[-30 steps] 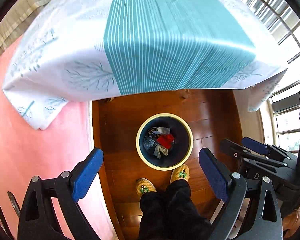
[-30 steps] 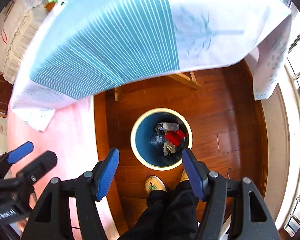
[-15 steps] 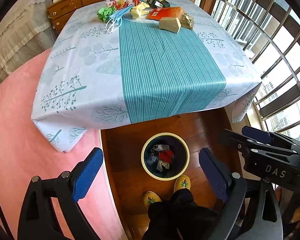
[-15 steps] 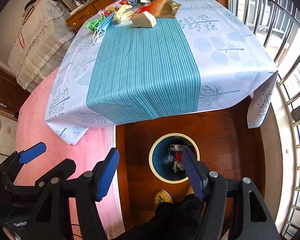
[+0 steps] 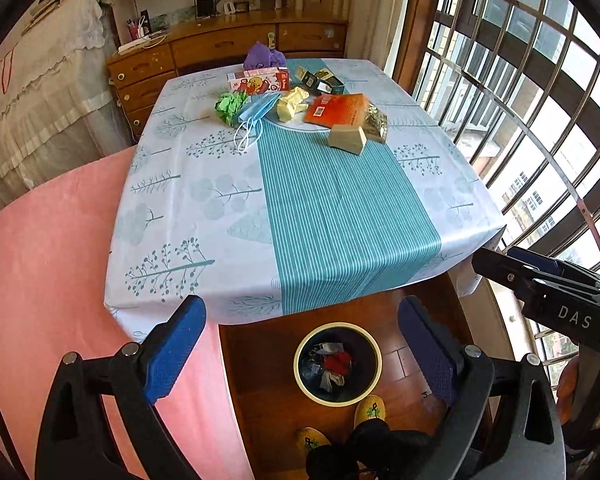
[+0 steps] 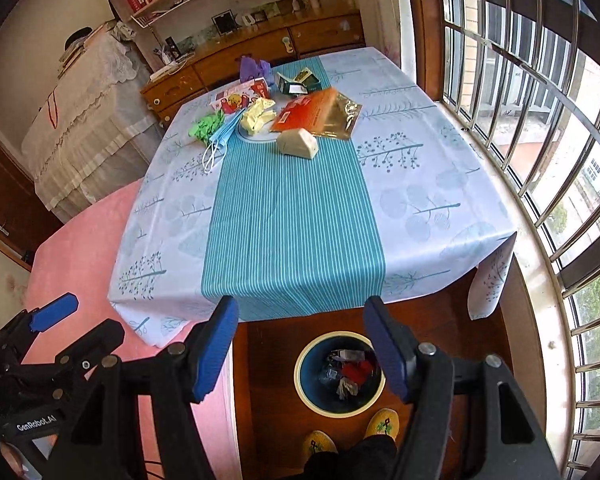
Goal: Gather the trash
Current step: 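Grasp the beige rectangular block with the left gripper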
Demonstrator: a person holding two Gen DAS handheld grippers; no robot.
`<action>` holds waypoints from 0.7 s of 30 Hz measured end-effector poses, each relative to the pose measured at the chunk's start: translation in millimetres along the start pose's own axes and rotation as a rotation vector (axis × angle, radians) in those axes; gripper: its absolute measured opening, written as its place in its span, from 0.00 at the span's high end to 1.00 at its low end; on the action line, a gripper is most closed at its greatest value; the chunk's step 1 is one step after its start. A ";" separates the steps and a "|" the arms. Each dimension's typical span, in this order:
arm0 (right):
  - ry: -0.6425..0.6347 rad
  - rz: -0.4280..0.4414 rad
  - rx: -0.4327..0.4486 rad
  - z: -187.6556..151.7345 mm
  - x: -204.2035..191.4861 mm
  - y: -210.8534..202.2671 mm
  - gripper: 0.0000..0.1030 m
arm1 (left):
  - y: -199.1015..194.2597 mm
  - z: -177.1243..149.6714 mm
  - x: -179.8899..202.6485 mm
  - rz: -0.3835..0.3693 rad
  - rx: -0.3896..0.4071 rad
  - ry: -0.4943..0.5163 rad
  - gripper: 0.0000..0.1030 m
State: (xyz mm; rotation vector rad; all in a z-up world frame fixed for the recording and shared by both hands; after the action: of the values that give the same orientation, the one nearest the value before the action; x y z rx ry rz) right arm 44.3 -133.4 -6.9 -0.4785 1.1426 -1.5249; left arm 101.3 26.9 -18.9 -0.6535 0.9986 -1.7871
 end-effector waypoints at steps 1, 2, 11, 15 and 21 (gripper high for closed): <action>0.003 0.000 0.007 2.2 -0.5 -2.2 0.36 | -1.2 2.9 -1.5 -0.008 0.004 -0.002 0.07; 0.006 -0.001 0.015 4.7 -0.7 -4.3 0.36 | -2.2 6.2 -2.9 -0.017 0.006 -0.005 0.06; 0.030 -0.015 0.041 22.7 8.5 -10.3 0.36 | -0.4 39.8 -1.1 -0.060 0.047 -0.003 0.02; 0.035 -0.014 0.028 37.7 20.4 3.2 0.36 | 13.8 54.0 2.4 -0.064 0.040 -0.014 0.02; 0.033 0.022 -0.034 77.2 39.3 52.2 0.36 | 56.2 86.0 8.4 -0.038 -0.002 -0.023 0.02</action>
State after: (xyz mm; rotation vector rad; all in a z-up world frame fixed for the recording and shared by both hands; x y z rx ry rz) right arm 121.3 -195.7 -27.3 -0.4638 1.1972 -1.5017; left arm 191.9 -22.2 -21.8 -0.6974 0.9784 -1.8082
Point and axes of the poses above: each gripper's, at about its wrist camera, not at the fingertips, and y roughly the way its jaws point, x to its right, z to its top, the point moved 4 cm from there along y, roughly the way its jaws point, and after that the axes turned 7 degrees about y, right-handed, at the moved point
